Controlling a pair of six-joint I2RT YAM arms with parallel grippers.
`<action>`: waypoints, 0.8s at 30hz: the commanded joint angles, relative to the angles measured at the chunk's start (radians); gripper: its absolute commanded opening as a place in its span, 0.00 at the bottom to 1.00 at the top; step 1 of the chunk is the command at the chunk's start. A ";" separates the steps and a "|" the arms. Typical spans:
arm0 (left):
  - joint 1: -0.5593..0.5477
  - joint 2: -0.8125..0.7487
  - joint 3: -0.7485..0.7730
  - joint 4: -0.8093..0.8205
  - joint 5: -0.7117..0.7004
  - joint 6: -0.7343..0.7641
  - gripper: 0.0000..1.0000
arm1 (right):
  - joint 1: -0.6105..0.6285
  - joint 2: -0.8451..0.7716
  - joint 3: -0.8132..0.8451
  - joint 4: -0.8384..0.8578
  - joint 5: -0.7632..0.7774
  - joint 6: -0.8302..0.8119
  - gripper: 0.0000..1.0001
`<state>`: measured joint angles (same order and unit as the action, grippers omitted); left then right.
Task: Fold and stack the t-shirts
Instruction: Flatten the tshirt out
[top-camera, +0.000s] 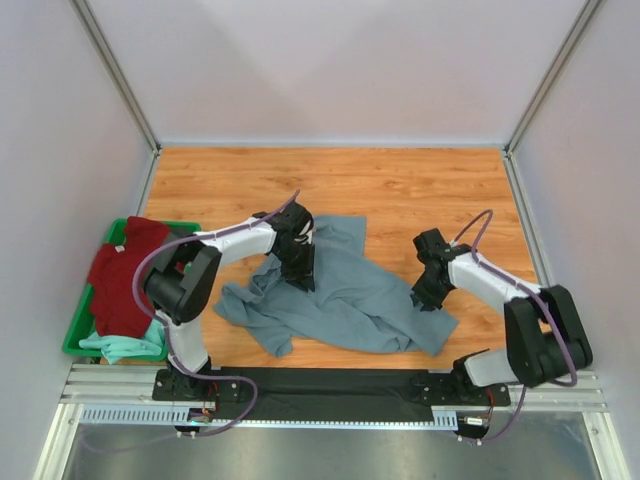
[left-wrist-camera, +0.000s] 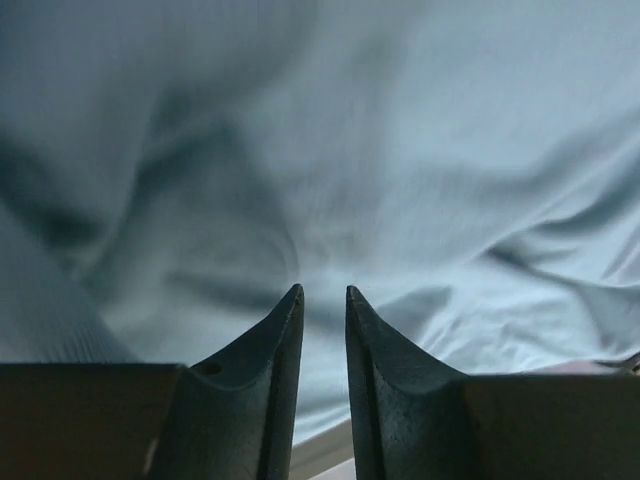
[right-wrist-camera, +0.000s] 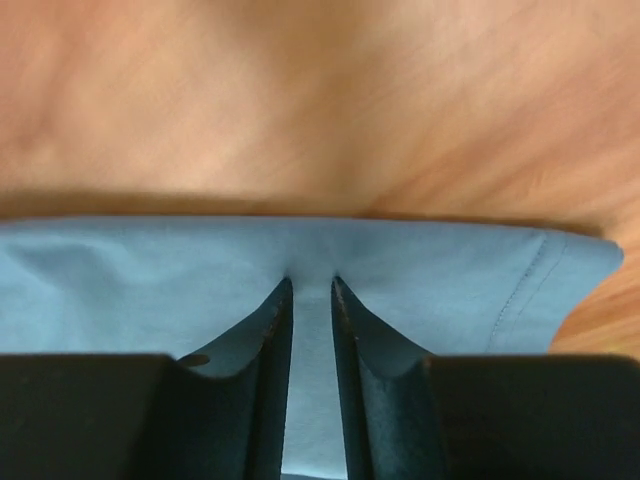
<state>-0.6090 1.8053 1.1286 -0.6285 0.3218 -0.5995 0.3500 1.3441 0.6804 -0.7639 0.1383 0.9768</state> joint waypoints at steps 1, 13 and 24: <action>0.044 0.077 0.103 0.000 -0.003 0.000 0.31 | -0.065 0.155 0.109 0.115 0.073 -0.050 0.25; 0.072 -0.131 0.349 -0.269 -0.205 0.124 0.55 | -0.129 0.603 0.976 -0.227 0.188 -0.420 0.59; -0.177 -0.753 -0.355 -0.132 -0.010 -0.118 0.46 | -0.082 -0.210 0.164 -0.209 -0.262 -0.267 0.73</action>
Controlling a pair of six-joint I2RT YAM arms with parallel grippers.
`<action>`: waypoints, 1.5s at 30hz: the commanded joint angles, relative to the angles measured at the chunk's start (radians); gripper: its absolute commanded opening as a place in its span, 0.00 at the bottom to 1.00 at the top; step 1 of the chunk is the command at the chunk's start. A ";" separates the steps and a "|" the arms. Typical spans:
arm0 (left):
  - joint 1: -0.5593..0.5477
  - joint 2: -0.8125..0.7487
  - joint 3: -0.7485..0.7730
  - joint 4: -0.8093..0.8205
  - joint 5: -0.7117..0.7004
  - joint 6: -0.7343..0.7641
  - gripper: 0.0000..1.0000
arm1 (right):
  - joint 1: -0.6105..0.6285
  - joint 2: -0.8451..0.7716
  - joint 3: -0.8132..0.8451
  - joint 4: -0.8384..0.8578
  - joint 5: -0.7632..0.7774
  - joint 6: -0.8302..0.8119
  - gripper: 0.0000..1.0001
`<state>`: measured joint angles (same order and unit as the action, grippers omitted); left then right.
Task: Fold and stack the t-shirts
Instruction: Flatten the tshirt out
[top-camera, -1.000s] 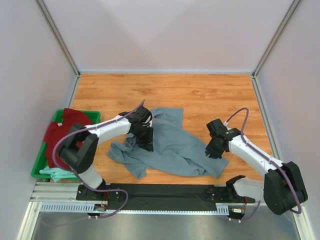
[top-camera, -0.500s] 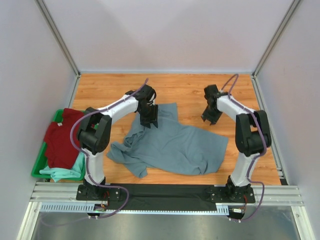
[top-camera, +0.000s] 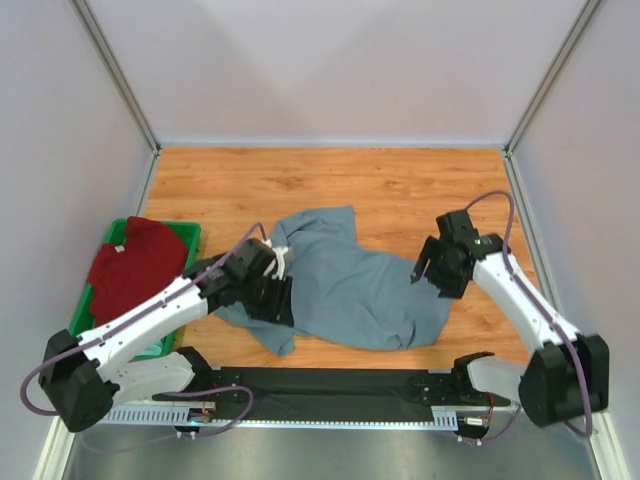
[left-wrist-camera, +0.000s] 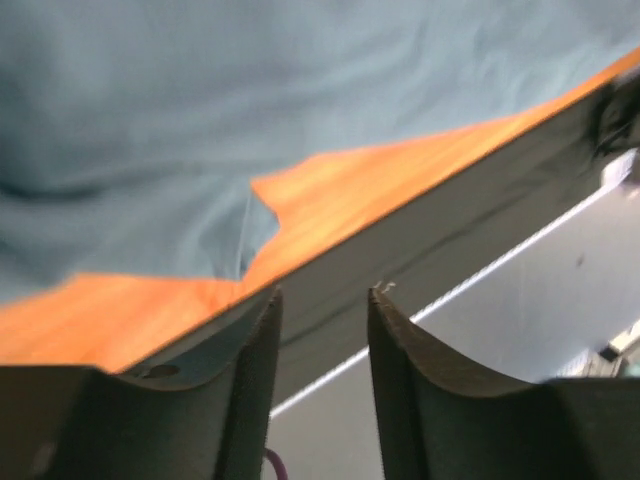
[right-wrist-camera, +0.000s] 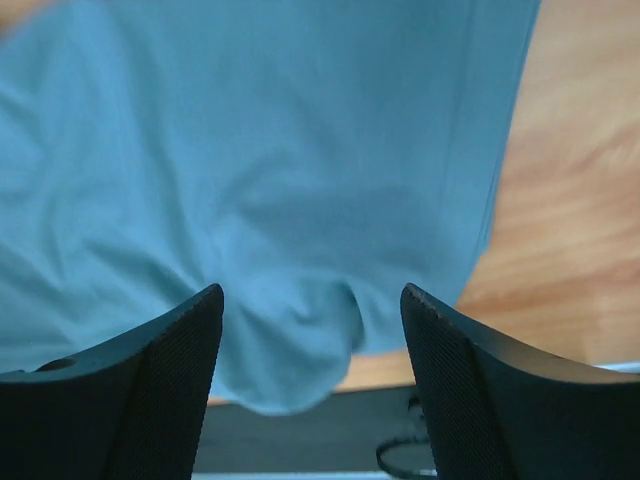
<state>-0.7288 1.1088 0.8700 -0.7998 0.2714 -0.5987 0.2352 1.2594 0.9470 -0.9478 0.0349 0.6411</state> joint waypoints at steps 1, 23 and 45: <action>-0.078 -0.070 -0.136 0.036 0.004 -0.130 0.49 | 0.050 -0.165 -0.135 -0.034 -0.174 0.112 0.73; -0.119 0.133 -0.272 0.056 -0.190 -0.151 0.06 | 0.061 -0.229 -0.473 0.095 -0.122 0.267 0.42; -0.018 0.225 0.543 -0.494 -0.505 0.192 0.09 | -0.137 0.493 0.594 -0.188 -0.337 -0.155 0.25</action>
<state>-0.7929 1.2041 1.3361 -1.2903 -0.1734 -0.5701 0.1329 1.5066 1.4044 -1.1931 -0.0971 0.6304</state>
